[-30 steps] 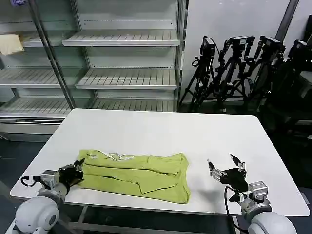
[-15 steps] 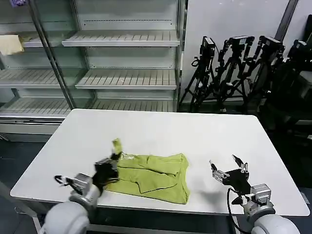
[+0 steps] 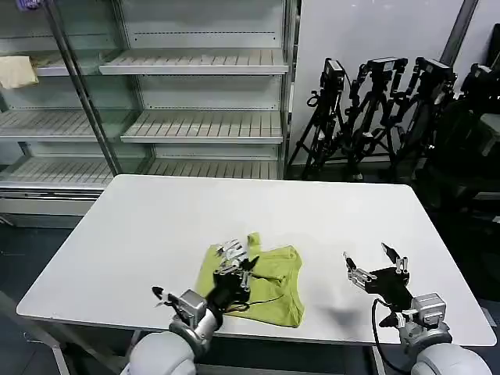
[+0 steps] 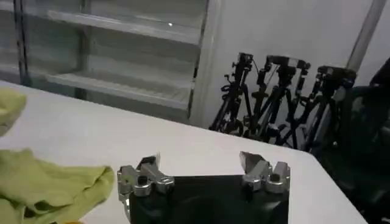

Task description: Fold and organize the clothes.

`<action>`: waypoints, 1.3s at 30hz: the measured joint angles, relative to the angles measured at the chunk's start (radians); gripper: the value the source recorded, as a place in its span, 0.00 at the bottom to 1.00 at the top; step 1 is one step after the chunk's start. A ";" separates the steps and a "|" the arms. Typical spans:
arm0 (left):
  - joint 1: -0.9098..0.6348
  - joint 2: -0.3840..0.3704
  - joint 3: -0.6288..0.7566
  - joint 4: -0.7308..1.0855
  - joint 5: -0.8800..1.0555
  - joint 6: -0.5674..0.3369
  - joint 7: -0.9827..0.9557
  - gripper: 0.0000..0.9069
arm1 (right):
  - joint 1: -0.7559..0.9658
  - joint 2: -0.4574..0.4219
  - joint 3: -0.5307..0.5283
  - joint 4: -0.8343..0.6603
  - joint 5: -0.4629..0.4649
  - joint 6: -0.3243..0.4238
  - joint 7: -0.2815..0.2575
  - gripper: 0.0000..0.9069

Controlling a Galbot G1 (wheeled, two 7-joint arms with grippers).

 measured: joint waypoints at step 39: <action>0.029 0.032 -0.067 0.109 -0.242 0.010 -0.357 0.09 | -0.005 0.005 0.006 -0.010 -0.003 0.004 -0.004 1.00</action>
